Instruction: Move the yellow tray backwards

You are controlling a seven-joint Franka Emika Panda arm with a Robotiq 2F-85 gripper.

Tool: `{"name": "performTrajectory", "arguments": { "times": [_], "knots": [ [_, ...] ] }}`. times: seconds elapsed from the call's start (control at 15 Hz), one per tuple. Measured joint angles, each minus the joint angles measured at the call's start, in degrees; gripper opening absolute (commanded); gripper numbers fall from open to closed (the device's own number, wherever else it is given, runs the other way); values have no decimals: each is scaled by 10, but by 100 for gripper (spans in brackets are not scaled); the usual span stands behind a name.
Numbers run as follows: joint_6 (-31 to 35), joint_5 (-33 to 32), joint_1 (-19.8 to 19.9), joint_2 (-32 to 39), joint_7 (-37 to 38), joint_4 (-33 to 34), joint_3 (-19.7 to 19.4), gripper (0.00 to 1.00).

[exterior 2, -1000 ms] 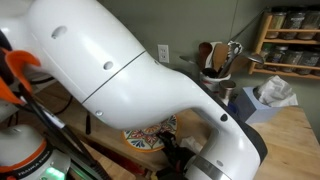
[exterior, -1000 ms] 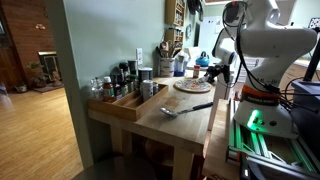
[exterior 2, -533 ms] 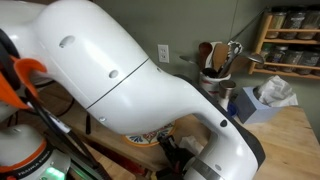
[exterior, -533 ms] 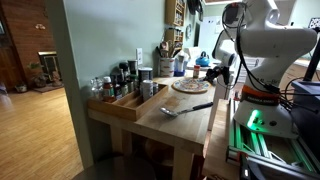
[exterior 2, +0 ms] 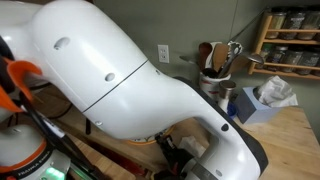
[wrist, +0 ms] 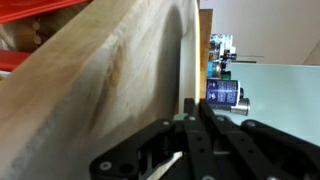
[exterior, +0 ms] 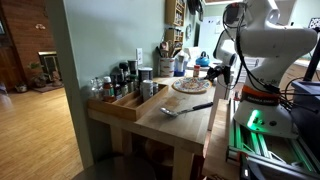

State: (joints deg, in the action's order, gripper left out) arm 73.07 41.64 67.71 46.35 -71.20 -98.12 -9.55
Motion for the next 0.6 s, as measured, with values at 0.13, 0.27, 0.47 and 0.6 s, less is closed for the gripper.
{"name": "performTrajectory", "arguments": {
  "times": [0.13,0.27,0.47,0.6],
  "knots": [
    [-28,-2,4,0,-1,5,-1,2],
    [-59,-3,8,-1,-1,13,-4,2],
    [-81,-6,10,-2,1,23,-8,2],
    [-81,-8,7,-5,4,22,-8,2]
  ]
}}
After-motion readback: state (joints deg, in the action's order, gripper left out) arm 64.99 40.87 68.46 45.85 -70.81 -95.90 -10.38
